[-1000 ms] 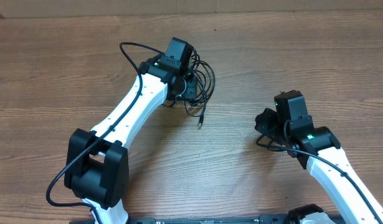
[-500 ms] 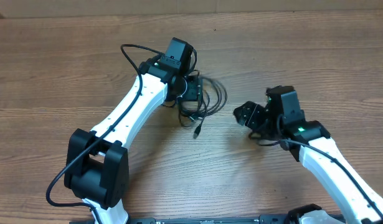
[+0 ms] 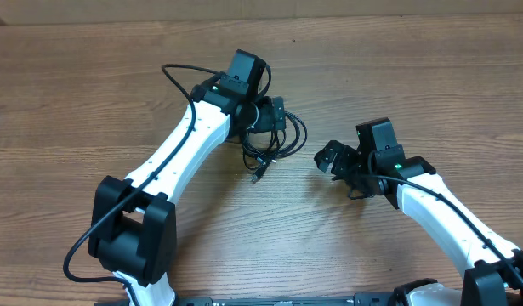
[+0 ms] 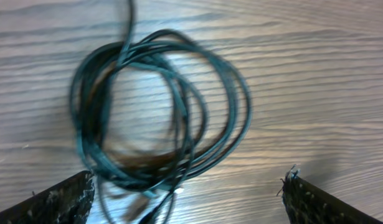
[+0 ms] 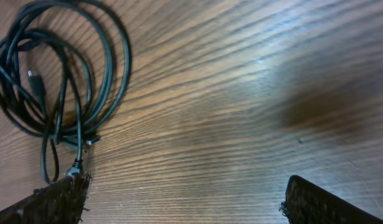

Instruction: Untangle cables

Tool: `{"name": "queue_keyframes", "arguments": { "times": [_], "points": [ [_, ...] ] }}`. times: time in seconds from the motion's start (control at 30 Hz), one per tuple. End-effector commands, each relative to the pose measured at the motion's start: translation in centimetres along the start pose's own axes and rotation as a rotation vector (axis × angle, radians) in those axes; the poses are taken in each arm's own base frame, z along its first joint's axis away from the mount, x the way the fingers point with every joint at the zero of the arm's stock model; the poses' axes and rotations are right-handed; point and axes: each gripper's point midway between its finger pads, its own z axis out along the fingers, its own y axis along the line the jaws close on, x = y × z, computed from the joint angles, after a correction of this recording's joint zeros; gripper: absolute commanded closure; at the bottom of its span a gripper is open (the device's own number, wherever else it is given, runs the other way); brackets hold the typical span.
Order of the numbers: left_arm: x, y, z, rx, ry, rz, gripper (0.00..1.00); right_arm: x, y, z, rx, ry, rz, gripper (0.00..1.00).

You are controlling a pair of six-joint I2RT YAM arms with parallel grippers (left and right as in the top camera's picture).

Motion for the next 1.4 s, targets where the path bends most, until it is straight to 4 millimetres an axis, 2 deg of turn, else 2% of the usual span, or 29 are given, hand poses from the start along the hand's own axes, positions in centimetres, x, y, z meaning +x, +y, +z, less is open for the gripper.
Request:
{"name": "queue_keyframes", "arguments": {
  "times": [0.0, 0.07, 0.17, 0.3, 0.43, 0.53, 0.77, 0.83, 0.87, 1.0, 1.03, 1.13, 1.3, 1.37],
  "points": [
    [0.3, -3.5, 0.0, 0.06, -0.043, 0.115, 0.04, -2.3, -2.7, -0.9, 0.083, -0.069, 0.152, 0.0],
    [0.4, -5.1, 0.3, 0.048, -0.093, 0.22, 0.06, -3.1, -4.8, -1.7, 0.115, -0.076, 0.232, 0.0],
    [1.3, -6.7, 1.8, 0.007, -0.127, 0.342, 0.16, -3.2, -7.2, -2.8, 0.163, -0.071, 0.293, 0.0],
    [2.6, -5.8, 5.0, -0.093, -0.102, 0.4, 0.15, -3.4, -9.0, -3.5, 0.197, -0.061, 0.286, 0.0],
    [4.0, -4.3, 8.3, -0.129, -0.031, 0.401, 0.14, -3.5, -9.4, -3.6, 0.201, -0.063, 0.301, 0.0],
    [5.0, -4.0, 10.1, -0.12, 0.011, 0.415, 0.14, -3.5, -9.4, -3.6, 0.201, -0.063, 0.301, 0.0],
    [6.8, -3.1, 13.2, -0.111, 0.088, 0.45, 0.18, -3.5, -9.4, -3.6, 0.201, -0.063, 0.301, 0.0],
    [7.1, -2.9, 13.8, -0.115, 0.097, 0.465, 0.24, -3.6, -9.4, -3.6, 0.2, -0.064, 0.301, 0.0],
    [7.2, -2.7, 14.1, -0.118, 0.103, 0.468, 0.3, -3.5, -9.4, -3.6, 0.2, -0.062, 0.301, 0.0],
    [7.5, -2.4, 14.6, -0.124, 0.113, 0.468, 0.8, -2.6, -9.9, -3.7, 0.226, -0.028, 0.31, 0.0],
    [7.5, -2.4, 14.6, -0.123, 0.112, 0.468, 0.96, -2.2, -10.1, -3.8, 0.236, -0.013, 0.315, 0.0],
    [7.5, -2.3, 14.6, -0.124, 0.115, 0.474, 0.96, -1.6, -10.3, -3.9, 0.25, 0.006, 0.32, 0.0],
    [7.8, -2.1, 14.5, -0.124, 0.138, 0.622, 0.96, -1.6, -10.3, -3.9, 0.25, 0.006, 0.32, 0.0],
    [7.7, -2.0, 14.5, -0.129, 0.137, 0.664, 0.92, -1.6, -10.3, -3.9, 0.25, 0.006, 0.32, 0.0]
  ]
}}
